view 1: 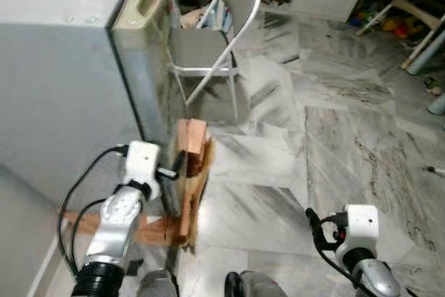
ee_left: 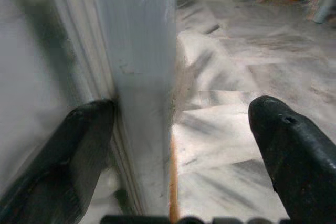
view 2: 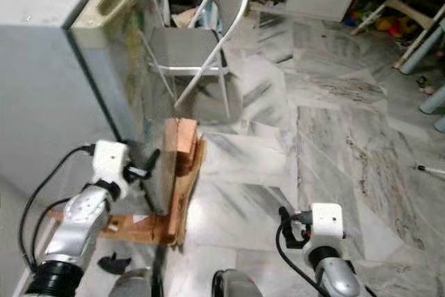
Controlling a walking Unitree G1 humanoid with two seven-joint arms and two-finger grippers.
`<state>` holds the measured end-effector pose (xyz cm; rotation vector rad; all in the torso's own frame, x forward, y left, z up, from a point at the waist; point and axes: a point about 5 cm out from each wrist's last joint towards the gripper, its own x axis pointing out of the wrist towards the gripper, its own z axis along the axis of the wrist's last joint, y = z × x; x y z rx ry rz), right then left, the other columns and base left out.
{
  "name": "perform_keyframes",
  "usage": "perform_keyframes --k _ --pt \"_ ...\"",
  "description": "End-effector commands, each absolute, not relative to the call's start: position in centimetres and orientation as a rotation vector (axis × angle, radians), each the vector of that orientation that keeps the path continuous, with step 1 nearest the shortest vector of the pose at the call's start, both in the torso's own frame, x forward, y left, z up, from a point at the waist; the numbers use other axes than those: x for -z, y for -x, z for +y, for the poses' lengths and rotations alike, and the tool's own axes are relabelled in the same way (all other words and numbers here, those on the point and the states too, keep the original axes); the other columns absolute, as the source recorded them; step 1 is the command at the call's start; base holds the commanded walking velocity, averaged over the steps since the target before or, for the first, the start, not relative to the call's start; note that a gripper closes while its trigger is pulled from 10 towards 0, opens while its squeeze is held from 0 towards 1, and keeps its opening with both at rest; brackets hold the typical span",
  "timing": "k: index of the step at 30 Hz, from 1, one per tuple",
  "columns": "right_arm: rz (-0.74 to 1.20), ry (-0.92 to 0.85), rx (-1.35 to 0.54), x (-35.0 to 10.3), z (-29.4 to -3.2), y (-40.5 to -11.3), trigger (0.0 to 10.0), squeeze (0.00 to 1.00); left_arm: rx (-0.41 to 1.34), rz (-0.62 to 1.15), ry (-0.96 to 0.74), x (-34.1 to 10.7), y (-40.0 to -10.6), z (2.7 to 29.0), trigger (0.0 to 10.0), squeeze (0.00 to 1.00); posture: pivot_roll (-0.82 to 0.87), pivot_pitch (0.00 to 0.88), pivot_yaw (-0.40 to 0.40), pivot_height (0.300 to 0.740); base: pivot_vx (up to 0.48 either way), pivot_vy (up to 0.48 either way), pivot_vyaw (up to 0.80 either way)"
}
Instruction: Restocking fridge
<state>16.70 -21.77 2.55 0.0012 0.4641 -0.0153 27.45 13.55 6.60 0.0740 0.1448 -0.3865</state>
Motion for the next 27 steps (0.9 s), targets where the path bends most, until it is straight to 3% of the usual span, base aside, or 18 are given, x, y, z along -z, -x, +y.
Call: perform_keyframes --k 1,3,7,8,19,27 --pt "0.442 -0.004 -0.011 -2.9 -21.4 -17.2 10.0 0.00 0.768 -0.102 -0.048 -12.4 -26.9 5.5 10.0 0.00 0.00 0.013 -0.069 0.740 0.000 0.000 0.00" --pt "0.442 -0.006 -0.019 -2.6 -21.1 -17.2 10.0 0.00 0.798 -0.083 0.005 -12.5 -26.4 4.8 10.0 0.00 0.00 0.012 -0.064 0.740 0.000 0.000 0.00" --pt "0.448 -0.011 -0.017 -2.2 -21.0 -17.1 10.0 0.00 0.752 -0.050 -0.007 -11.4 -26.7 6.0 10.0 0.00 0.00 0.015 -0.062 0.740 0.000 0.000 0.00" --pt "0.455 -0.024 -0.012 -1.8 -21.0 -17.0 10.0 0.00 0.672 0.008 -0.027 -9.8 -26.9 8.4 10.0 0.00 0.01 0.021 -0.060 0.740 0.000 0.000 0.00" --pt "0.441 -0.025 -0.015 -0.9 -21.1 -17.6 10.0 0.00 0.451 0.188 -0.056 -5.9 -24.3 15.1 10.0 0.00 0.02 0.028 -0.060 0.740 0.000 0.000 0.00" --pt "0.414 -0.018 0.006 -0.9 -22.1 -17.8 10.0 0.00 0.418 0.210 -0.072 -5.2 -22.7 15.8 10.0 0.00 0.04 0.029 -0.053 0.740 0.268 -0.288 0.00"
